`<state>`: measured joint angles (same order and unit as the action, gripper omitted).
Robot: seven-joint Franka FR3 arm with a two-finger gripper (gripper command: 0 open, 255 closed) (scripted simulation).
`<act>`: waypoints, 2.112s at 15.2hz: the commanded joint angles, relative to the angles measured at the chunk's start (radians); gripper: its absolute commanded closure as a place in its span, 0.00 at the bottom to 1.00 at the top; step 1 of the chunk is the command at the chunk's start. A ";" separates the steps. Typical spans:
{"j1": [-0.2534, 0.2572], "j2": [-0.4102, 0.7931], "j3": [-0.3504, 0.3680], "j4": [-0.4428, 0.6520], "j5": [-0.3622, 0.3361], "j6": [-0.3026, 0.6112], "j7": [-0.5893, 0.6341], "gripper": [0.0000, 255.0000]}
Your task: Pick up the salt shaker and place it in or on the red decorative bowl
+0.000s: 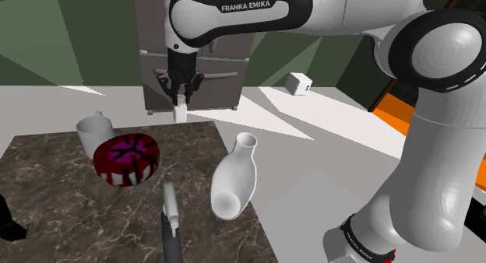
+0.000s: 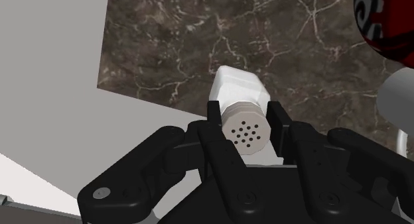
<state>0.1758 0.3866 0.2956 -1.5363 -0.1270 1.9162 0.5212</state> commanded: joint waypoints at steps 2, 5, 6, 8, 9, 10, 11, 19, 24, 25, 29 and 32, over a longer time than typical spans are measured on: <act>0.000 -0.007 0.001 0.034 0.003 -0.040 -0.004 1.00; 0.001 -0.011 0.002 0.068 0.005 -0.079 -0.006 1.00; 0.002 -0.012 0.003 0.080 0.006 -0.092 -0.007 1.00; 0.003 -0.013 0.003 0.106 0.007 -0.118 -0.008 1.00; 0.004 -0.013 0.004 0.119 0.007 -0.131 -0.009 1.00; 0.005 -0.013 0.004 0.133 0.007 -0.145 -0.009 1.00; 0.006 -0.012 0.004 0.147 0.007 -0.159 -0.010 1.00; 0.030 -0.002 0.012 0.257 0.003 -0.259 0.008 1.00; 0.111 0.015 0.041 0.313 -0.013 -0.302 0.111 1.00; 0.129 0.022 0.047 0.329 -0.018 -0.313 0.131 1.00; 0.207 0.065 0.066 0.420 -0.040 -0.365 0.213 1.00; 0.275 0.117 0.077 0.519 -0.062 -0.417 0.272 1.00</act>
<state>0.4295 0.4862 0.3694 -1.0544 -0.1821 1.5209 0.7750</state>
